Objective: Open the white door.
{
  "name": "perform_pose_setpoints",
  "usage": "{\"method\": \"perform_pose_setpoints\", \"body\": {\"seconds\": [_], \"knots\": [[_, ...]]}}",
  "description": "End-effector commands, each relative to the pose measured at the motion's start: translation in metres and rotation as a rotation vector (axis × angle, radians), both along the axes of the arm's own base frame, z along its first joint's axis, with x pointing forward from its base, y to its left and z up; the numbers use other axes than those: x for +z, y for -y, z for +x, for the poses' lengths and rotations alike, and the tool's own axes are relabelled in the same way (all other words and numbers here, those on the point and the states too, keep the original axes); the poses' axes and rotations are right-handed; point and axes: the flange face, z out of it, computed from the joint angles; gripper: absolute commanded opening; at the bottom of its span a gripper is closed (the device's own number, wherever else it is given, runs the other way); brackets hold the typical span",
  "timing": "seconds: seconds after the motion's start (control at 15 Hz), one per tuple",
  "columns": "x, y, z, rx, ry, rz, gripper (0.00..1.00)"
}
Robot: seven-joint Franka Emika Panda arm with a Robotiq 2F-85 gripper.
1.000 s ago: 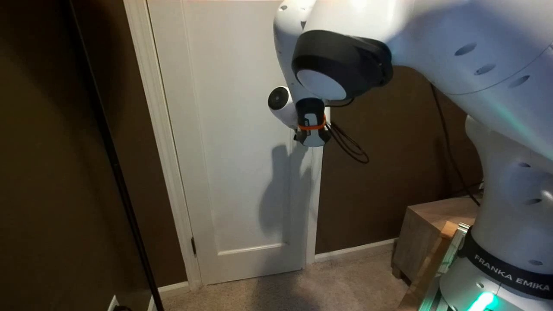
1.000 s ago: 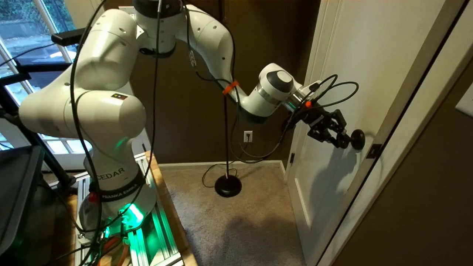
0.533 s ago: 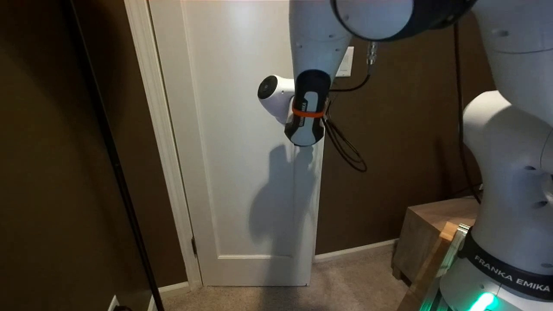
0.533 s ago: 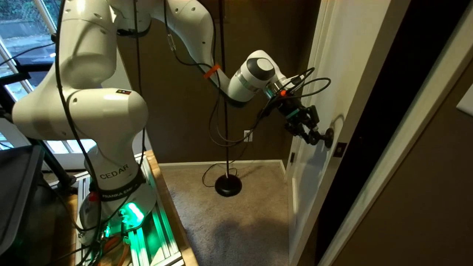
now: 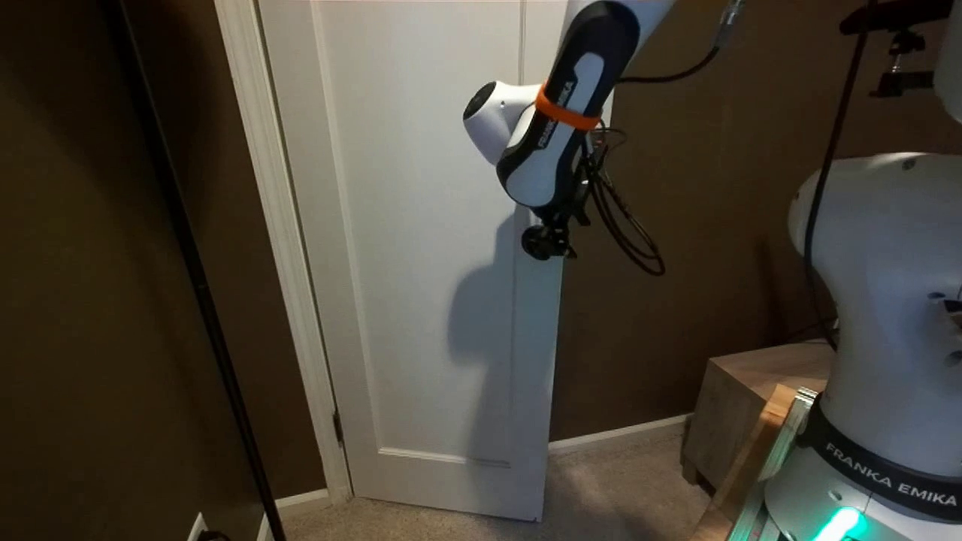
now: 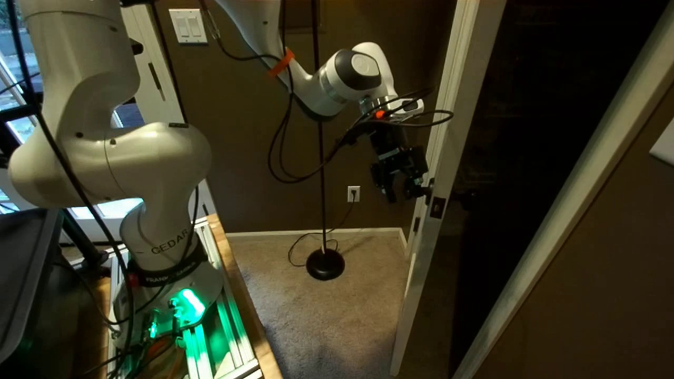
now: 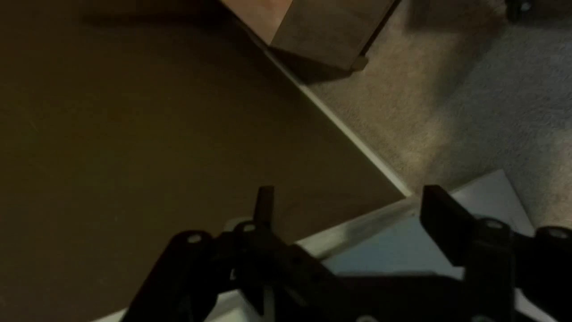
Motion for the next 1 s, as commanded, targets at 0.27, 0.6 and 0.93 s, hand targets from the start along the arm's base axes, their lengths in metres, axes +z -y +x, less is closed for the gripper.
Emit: {"method": "perform_pose_setpoints", "body": {"seconds": [0.27,0.6,0.93], "knots": [[0.060,-0.004,-0.064,-0.036,-0.294,0.291,1.00],[0.125,-0.011,-0.114,0.109,-0.378,0.571,1.00],[0.196,0.014,-0.165,0.228,-0.291,0.800,1.00]]}}
